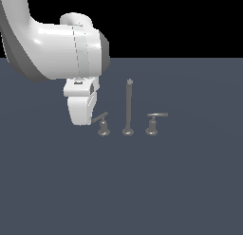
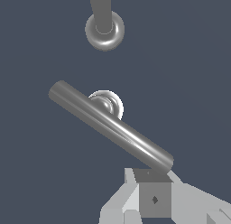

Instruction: Turn on the faucet by rotating a designated handle.

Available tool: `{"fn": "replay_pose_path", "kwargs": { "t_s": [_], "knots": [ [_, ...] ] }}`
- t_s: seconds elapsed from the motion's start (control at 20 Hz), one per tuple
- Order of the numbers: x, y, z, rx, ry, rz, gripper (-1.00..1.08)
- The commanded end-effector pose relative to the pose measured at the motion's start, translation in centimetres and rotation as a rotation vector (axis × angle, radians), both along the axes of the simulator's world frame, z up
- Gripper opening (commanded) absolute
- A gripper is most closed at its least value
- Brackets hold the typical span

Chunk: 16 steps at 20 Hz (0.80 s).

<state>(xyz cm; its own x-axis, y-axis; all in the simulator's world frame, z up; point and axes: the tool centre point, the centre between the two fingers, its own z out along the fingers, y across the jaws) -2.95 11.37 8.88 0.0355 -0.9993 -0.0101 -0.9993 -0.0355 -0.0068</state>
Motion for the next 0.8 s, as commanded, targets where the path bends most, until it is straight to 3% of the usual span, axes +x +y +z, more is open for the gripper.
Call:
{"fn": "replay_pose_path", "kwargs": {
  "t_s": [0.0, 0.25, 0.3, 0.75],
  "knots": [
    [-0.5, -2.0, 0.0, -0.008, 0.005, -0.019, -1.00],
    [-1.4, -3.6, 0.1, -0.010, 0.006, -0.023, -1.00],
    [-1.3, -1.4, 0.0, 0.000, 0.002, 0.007, -1.00],
    [-0.4, -7.2, 0.0, -0.010, 0.006, -0.022, -1.00]
  ]
}}
